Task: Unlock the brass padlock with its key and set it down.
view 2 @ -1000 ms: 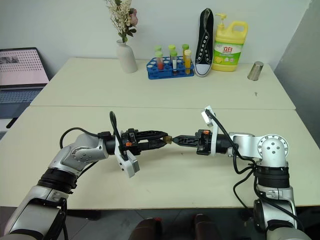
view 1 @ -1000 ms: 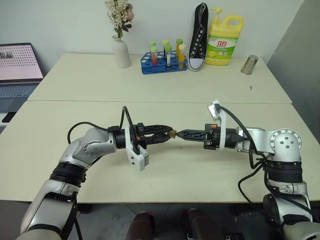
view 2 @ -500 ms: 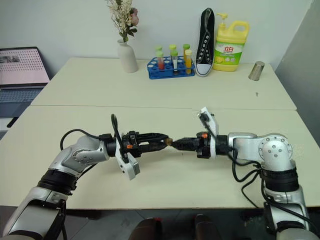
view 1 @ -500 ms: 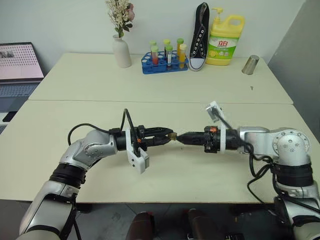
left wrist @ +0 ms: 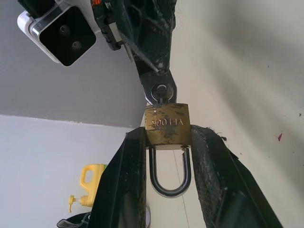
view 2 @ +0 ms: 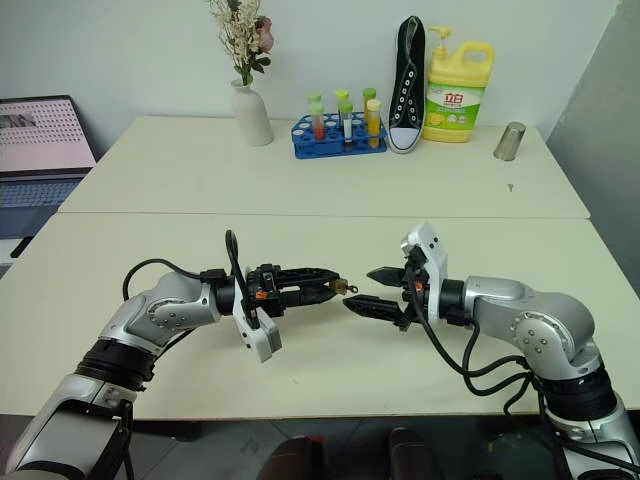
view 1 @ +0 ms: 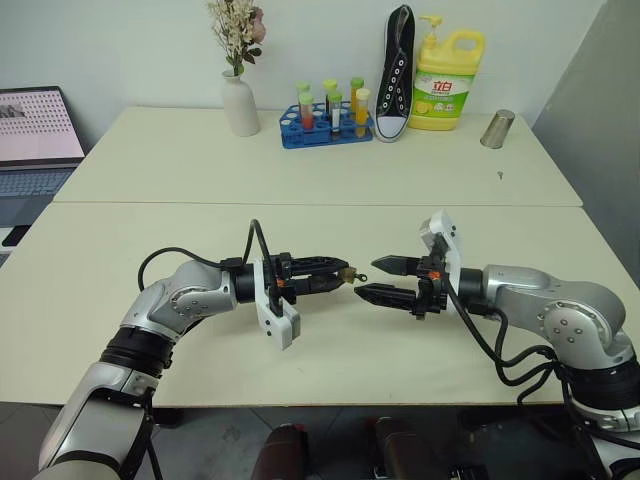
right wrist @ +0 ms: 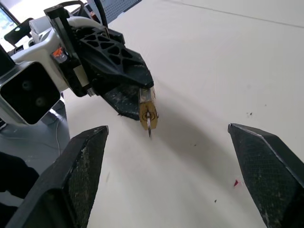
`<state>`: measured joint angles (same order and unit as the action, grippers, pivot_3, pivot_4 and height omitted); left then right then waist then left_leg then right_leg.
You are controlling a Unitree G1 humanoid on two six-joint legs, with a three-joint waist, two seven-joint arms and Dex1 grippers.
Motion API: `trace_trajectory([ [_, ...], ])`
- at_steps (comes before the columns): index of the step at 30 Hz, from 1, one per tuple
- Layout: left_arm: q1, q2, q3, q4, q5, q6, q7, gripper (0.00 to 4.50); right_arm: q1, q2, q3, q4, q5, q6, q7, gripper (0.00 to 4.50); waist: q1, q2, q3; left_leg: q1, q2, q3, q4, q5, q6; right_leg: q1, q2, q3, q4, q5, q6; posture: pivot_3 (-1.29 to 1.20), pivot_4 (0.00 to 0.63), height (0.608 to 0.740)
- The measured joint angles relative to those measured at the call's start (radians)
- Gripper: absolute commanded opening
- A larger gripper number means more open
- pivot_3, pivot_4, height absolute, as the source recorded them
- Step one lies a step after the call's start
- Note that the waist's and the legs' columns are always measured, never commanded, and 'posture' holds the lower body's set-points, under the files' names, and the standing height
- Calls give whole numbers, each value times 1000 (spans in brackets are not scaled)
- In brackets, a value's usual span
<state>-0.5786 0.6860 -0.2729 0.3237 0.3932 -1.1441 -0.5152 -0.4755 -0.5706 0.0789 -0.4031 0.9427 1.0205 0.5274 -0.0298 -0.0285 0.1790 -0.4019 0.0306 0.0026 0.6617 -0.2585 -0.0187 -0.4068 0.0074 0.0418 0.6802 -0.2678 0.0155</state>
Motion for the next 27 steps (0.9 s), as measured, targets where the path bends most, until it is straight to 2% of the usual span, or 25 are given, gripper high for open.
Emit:
trace_trajectory([
  [7,-1,-3,-2,0,0,1,2,957,-17,78,22,27,-42,-4,-3,4216,0,0,0,0,0,0,0,0,0,0,0,0,0,1,-2,0,150,740],
  [9,-1,-3,-2,0,0,2,2,957,-19,85,22,36,-56,-4,-1,3846,0,0,0,0,-1,0,0,0,0,0,0,0,0,1,-2,0,150,740],
  [13,0,-3,-2,0,0,2,2,957,-24,91,23,40,-63,-4,12,2568,0,0,0,0,0,0,0,0,0,0,0,0,0,1,-2,0,150,740],
  [19,3,-3,-2,0,0,7,2,957,-28,107,23,53,-63,5,34,252,0,0,0,0,0,0,0,0,0,0,0,0,0,1,-2,0,150,740],
  [20,3,-4,-2,0,0,9,2,957,-30,106,24,53,-64,7,38,141,0,0,0,0,0,0,0,0,0,0,0,0,0,1,-2,0,150,740],
  [27,5,-4,-6,0,0,7,2,957,-35,103,22,54,-64,23,49,152,0,0,0,0,0,0,0,0,0,0,0,0,0,1,-2,0,150,740],
])
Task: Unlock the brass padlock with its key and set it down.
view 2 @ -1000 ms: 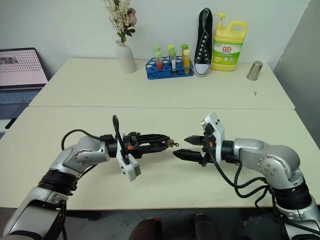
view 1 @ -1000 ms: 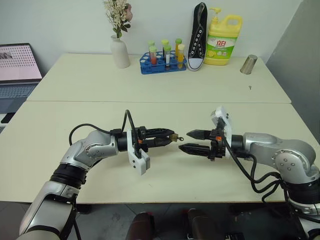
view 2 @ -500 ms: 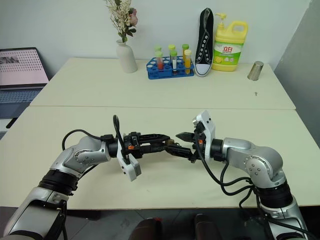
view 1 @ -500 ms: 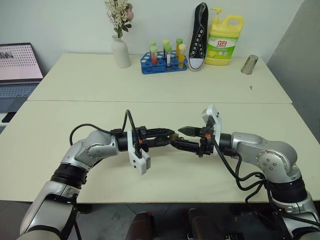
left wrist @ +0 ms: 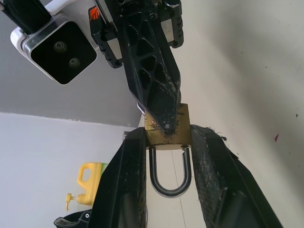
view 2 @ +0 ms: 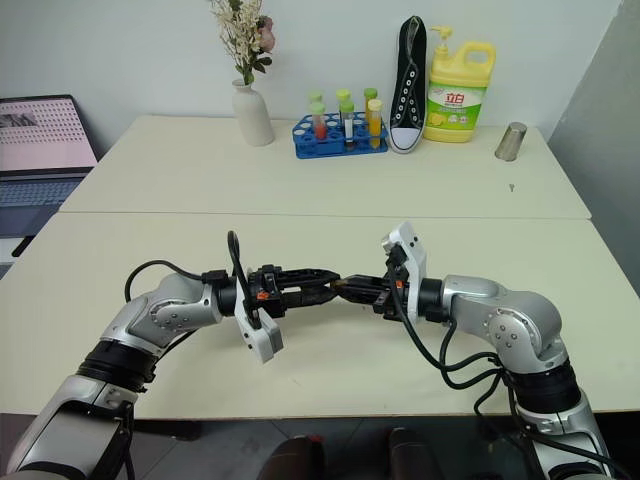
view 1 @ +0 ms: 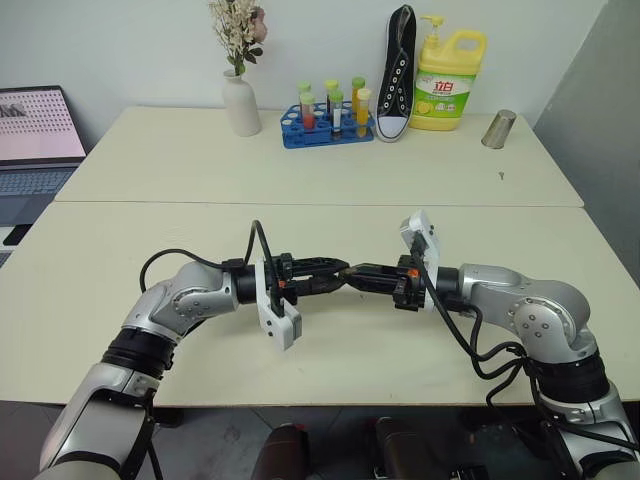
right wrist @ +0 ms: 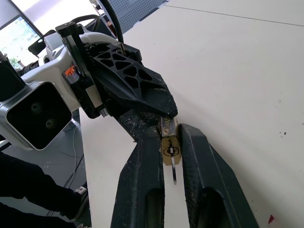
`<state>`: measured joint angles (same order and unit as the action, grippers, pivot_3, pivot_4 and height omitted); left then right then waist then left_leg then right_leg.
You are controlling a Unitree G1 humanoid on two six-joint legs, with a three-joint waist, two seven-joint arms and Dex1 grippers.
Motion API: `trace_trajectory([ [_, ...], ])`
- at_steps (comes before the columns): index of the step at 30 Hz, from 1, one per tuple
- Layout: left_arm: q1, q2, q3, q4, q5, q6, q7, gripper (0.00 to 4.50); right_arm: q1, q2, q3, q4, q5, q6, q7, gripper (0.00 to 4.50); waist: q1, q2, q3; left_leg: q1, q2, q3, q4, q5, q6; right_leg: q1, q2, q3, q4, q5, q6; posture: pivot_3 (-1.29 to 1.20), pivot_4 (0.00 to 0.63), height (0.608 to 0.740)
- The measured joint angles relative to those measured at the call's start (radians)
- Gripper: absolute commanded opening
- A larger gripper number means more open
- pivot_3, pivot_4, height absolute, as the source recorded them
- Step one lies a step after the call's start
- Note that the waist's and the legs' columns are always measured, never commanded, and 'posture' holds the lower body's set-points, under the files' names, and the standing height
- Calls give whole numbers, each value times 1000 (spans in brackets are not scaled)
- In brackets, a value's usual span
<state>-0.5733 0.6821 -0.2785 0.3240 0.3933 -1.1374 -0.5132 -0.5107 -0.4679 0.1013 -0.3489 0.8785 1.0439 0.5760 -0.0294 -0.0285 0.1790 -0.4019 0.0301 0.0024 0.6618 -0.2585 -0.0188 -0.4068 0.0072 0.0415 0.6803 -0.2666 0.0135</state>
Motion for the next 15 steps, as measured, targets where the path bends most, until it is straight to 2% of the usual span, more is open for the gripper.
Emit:
trace_trajectory([
  [7,13,4,-12,0,-42,1,-8,957,-10,-7,0,6,-2,10,30,152,0,0,0,0,0,0,0,0,0,0,0,0,0,0,0,0,150,740],
  [8,18,6,-18,-1,-61,3,-14,1711,-10,-9,1,6,-2,11,37,152,0,0,0,0,0,0,0,0,0,0,0,0,0,0,0,0,150,740],
  [15,54,49,-51,-29,-181,22,-81,4025,-31,-44,-3,46,-40,-8,77,152,0,0,0,0,0,0,0,0,0,0,0,0,0,0,0,0,150,740],
])
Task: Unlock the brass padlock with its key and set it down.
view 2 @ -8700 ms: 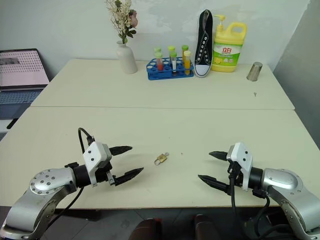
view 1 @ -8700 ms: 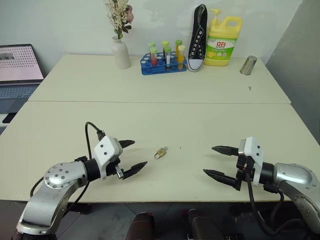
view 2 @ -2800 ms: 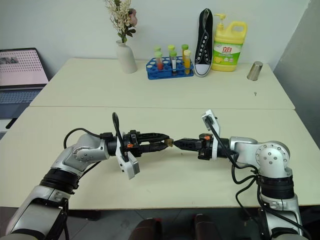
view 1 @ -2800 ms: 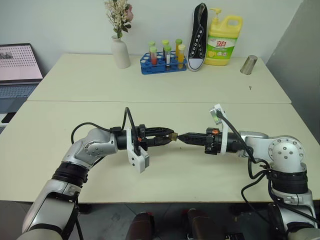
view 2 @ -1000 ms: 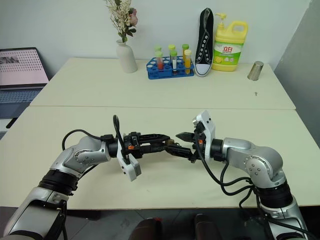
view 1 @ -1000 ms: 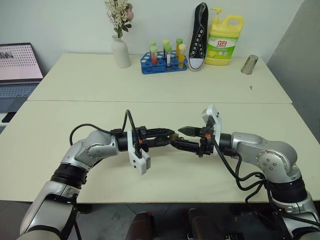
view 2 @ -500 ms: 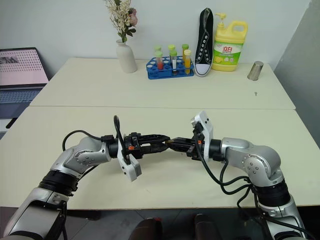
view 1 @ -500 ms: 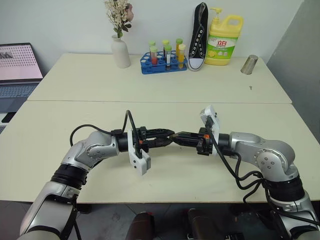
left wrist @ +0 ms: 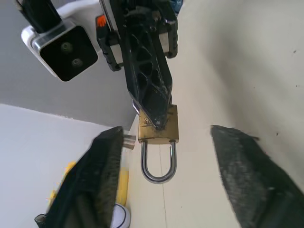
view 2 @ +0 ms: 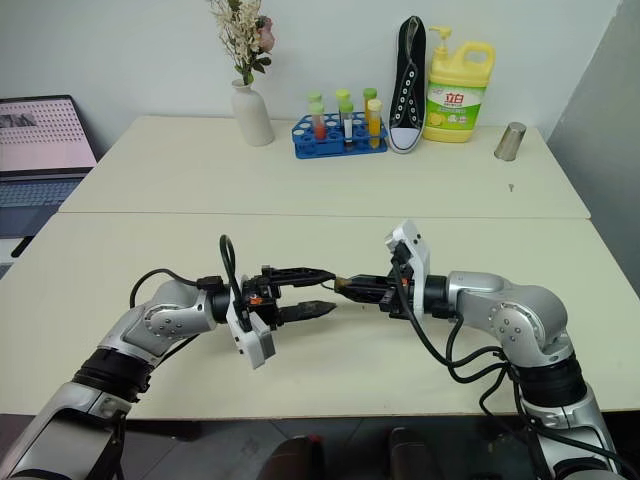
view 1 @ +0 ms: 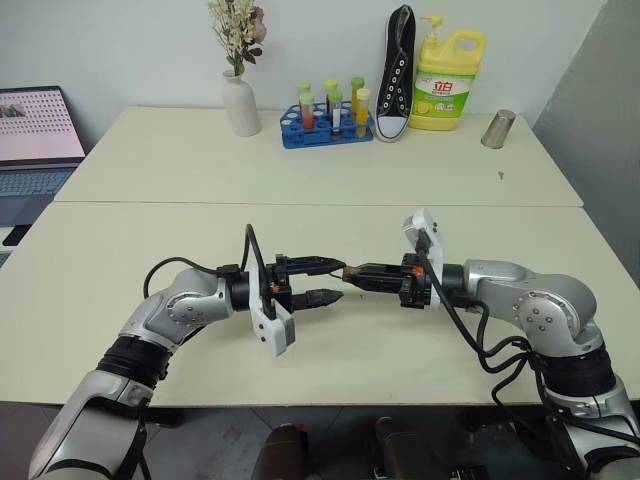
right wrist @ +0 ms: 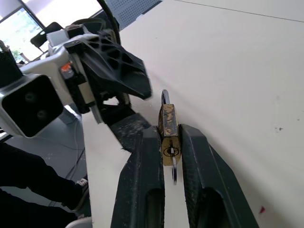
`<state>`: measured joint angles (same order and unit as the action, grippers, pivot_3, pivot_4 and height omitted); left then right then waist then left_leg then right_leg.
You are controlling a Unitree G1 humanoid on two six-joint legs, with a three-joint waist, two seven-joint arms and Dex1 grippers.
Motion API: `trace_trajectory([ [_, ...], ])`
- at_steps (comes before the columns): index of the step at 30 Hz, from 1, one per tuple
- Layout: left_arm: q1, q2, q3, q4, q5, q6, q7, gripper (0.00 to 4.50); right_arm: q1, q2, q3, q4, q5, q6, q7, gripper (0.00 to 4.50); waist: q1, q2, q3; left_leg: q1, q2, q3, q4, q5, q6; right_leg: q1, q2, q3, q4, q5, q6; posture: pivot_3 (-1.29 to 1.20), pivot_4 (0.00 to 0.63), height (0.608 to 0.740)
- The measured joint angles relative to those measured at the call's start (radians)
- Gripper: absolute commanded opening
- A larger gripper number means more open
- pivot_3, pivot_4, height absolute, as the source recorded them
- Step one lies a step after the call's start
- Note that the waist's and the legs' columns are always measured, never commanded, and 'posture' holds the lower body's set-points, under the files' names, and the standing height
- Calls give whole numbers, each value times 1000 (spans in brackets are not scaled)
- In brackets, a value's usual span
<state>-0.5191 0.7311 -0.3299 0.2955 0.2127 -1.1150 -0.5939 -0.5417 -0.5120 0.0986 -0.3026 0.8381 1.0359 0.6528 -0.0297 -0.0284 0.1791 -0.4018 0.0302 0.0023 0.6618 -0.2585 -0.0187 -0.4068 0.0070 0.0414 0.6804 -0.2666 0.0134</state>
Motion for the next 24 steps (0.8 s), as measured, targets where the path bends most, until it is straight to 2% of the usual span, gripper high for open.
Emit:
trace_trajectory([
  [1,5,2,0,-7,-11,3,-7,4326,-2,-3,0,3,-5,-4,3,152,0,0,0,0,0,0,0,0,0,0,0,0,0,0,0,0,150,740],
  [3,17,7,0,-27,-49,14,-18,4348,-2,-17,2,5,-29,-20,23,152,0,0,0,0,0,0,0,0,0,0,0,0,0,0,0,0,150,740],
  [5,27,20,1,-40,-95,28,-32,3870,-2,-40,3,5,-55,-41,42,152,0,0,0,0,0,0,0,0,0,0,0,0,0,0,0,0,150,740],
  [7,43,19,5,-67,-177,108,-49,3196,0,-61,6,4,-91,-73,65,152,0,0,0,0,0,0,0,0,0,0,0,0,0,0,0,0,150,740],
  [11,44,7,28,-116,-362,379,-112,1782,20,-77,32,-19,-139,-136,112,152,-1,0,0,0,0,0,0,0,0,0,2,-1,0,-1,1,0,150,740],
  [16,46,-24,48,-175,-485,617,-193,82,28,-79,42,-52,-156,-170,145,152,-1,0,0,0,0,0,0,0,0,0,4,0,0,-2,4,0,150,740],
  [24,40,-73,58,-232,-615,976,-352,0,54,-79,42,-89,-157,-177,153,152,0,0,0,0,0,0,0,0,0,0,5,0,0,-2,4,0,150,740],
])
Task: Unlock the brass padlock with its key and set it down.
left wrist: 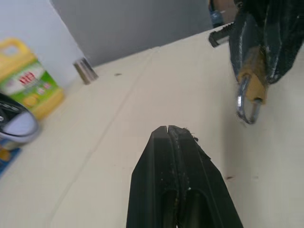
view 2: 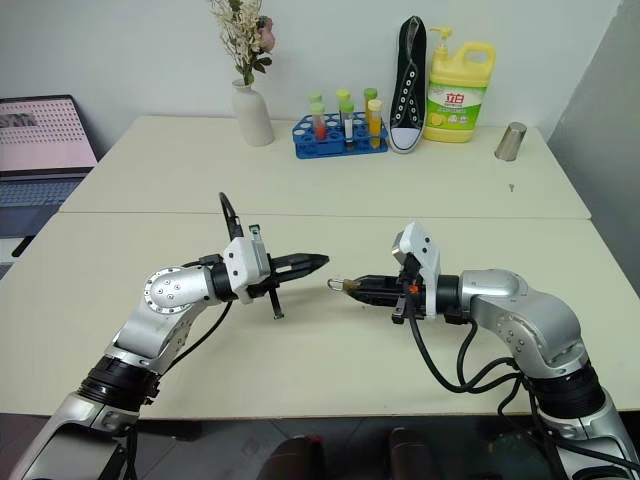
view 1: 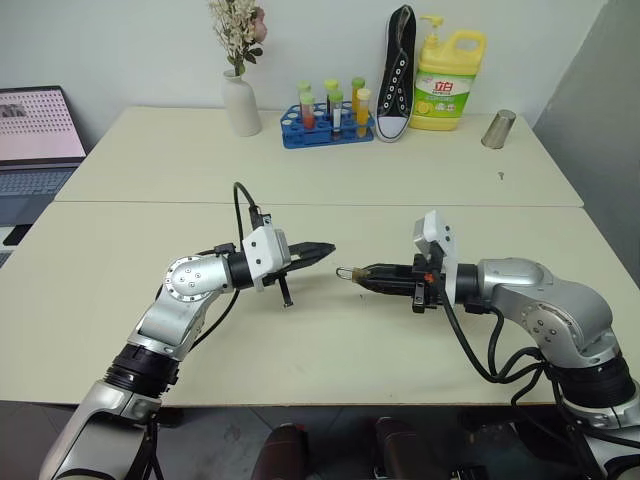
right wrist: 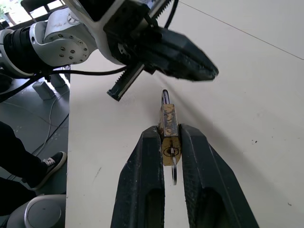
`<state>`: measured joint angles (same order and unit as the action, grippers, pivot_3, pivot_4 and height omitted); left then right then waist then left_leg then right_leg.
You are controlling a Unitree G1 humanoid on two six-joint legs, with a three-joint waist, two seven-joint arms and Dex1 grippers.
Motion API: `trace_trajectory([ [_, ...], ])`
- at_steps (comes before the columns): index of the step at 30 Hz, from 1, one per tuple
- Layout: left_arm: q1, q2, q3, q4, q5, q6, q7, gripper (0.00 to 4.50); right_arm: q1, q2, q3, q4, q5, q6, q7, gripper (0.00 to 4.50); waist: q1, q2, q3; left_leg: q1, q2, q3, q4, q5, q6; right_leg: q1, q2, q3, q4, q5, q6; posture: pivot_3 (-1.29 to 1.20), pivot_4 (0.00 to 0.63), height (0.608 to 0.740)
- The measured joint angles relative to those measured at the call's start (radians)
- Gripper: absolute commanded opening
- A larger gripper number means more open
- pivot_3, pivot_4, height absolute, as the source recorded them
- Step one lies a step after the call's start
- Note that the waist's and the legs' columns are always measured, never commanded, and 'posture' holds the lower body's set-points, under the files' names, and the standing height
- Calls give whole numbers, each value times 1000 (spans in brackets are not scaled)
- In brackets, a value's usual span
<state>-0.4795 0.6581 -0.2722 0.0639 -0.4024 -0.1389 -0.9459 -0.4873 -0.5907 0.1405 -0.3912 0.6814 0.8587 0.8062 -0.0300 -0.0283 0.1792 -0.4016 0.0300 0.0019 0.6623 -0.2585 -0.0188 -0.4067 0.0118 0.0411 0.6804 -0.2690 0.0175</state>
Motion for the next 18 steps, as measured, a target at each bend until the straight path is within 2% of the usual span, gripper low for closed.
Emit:
trace_trajectory([
  [7,41,-32,8,-90,-42,182,-57,0,2,2,0,-1,0,0,0,152,0,0,0,0,0,0,0,0,0,0,0,1,0,0,0,0,150,740],
  [18,72,-52,79,-185,-75,330,-74,0,2,1,0,-1,-2,-4,1,152,0,0,0,0,0,0,0,0,0,0,0,1,0,0,0,0,150,740],
])
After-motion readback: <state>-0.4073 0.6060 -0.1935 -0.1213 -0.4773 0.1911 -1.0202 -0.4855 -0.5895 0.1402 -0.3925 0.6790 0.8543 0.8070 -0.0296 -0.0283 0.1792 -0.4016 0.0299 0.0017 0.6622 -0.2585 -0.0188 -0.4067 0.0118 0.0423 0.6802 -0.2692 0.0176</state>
